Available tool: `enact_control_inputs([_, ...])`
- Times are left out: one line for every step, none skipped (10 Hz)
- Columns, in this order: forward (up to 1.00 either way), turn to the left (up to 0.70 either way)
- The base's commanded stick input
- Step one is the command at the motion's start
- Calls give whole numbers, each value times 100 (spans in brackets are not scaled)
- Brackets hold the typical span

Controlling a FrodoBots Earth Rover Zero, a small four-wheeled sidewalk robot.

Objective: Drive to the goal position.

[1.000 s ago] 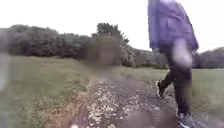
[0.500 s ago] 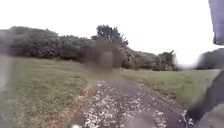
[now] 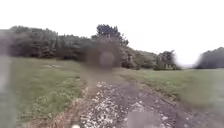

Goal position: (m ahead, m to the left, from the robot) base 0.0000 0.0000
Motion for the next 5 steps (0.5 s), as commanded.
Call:
enact_control_inputs([50, -1])
enact_control_inputs([50, -1])
enact_control_inputs([50, -1])
enact_control_inputs([50, -1])
enact_control_inputs([50, -1])
